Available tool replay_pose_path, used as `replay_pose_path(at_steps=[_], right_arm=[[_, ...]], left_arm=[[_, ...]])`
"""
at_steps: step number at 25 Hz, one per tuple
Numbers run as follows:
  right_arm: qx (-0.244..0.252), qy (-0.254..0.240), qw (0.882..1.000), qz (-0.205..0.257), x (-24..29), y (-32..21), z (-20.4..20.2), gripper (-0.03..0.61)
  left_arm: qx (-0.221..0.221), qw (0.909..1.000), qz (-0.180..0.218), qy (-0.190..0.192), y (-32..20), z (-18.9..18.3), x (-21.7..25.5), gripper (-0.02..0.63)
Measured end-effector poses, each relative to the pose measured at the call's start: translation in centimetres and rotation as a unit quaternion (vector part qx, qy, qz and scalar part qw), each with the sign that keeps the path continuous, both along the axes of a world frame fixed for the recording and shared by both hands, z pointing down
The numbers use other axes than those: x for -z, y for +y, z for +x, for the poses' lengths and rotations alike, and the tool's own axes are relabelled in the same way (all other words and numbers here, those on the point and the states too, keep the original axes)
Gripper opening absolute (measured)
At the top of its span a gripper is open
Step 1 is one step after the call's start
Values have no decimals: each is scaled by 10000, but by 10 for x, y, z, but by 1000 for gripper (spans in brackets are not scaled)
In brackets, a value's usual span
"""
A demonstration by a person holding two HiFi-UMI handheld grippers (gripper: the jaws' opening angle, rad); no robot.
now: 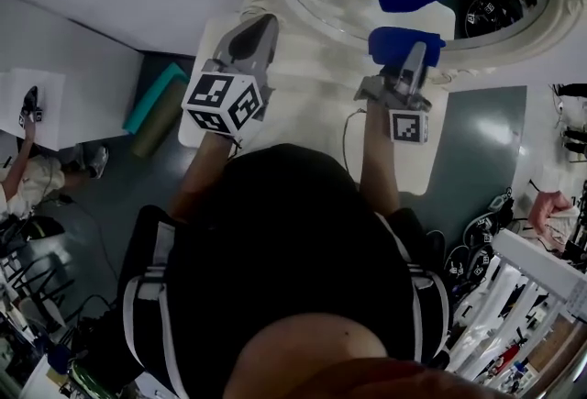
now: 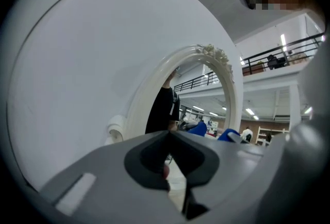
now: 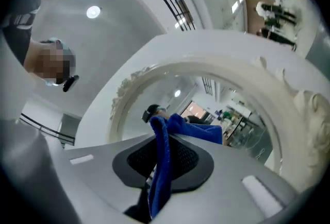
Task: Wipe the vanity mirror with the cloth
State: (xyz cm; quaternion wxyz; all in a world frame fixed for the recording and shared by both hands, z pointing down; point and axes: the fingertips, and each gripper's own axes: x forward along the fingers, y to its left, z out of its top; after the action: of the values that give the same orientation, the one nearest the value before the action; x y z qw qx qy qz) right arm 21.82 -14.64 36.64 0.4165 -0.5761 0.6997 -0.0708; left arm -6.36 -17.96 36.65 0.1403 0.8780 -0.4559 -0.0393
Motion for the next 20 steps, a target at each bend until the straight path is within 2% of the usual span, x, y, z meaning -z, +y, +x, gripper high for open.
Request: replay_pose_path(at_steps=[3, 8, 12, 16, 20], right_arm=[[-816, -145, 9966, -41, -7, 4, 46, 43], [-1411, -421, 9890, -163, -36, -11, 101, 43], [-1476, -287, 9886, 5, -34, -25, 108, 43], [-1411, 166, 9898, 89, -13, -39, 98, 43], [-1444, 190, 9892, 167, -5, -38, 94, 43]], left_arm=[[-70, 10000, 66, 8, -3, 6, 6, 11], [-169, 9998, 134, 0, 0, 14, 12, 11], [-181, 9998, 88, 17, 1, 12, 10, 11], [-146, 9999, 56, 19, 1, 10, 11, 11], [-109, 9999, 28, 0, 1, 6, 5, 11]])
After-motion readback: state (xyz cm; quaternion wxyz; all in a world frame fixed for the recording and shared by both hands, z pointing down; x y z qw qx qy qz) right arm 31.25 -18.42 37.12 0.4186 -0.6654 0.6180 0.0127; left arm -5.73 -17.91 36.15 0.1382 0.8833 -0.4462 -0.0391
